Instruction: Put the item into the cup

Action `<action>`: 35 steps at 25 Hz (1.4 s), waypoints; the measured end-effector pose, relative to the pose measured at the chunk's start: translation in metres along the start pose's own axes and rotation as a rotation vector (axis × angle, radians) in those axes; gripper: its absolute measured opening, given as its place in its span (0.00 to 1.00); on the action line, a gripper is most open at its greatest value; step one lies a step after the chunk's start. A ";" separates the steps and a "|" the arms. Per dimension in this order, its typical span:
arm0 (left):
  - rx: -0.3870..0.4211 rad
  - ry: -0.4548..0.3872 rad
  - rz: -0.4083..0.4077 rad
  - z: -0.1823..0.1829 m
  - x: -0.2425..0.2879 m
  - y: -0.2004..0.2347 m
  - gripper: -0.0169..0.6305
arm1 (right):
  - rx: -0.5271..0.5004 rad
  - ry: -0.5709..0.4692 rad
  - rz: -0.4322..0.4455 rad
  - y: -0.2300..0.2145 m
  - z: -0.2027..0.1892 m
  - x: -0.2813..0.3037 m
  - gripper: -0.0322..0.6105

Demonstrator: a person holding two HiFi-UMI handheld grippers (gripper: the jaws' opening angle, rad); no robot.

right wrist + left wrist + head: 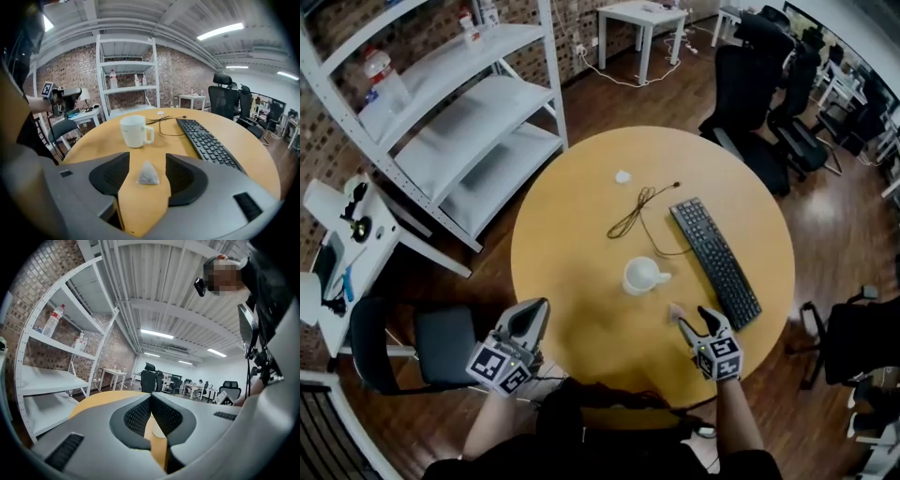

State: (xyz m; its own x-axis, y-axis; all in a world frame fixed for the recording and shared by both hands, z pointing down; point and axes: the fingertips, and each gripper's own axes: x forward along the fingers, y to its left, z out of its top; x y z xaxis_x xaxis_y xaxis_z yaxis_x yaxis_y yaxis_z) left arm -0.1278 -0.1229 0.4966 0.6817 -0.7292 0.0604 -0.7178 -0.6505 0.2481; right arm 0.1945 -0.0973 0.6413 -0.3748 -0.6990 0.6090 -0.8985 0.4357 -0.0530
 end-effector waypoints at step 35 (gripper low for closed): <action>0.003 -0.068 0.093 0.020 -0.026 0.022 0.02 | -0.147 -0.183 0.002 0.014 0.128 0.029 0.25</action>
State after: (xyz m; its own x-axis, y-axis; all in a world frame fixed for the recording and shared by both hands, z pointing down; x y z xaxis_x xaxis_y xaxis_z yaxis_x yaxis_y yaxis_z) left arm -0.1640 -0.1224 0.4811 0.6014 -0.7988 0.0175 -0.7777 -0.5802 0.2418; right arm 0.1420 -0.1842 0.5574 -0.4238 -0.7836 0.4543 -0.8598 0.5057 0.0702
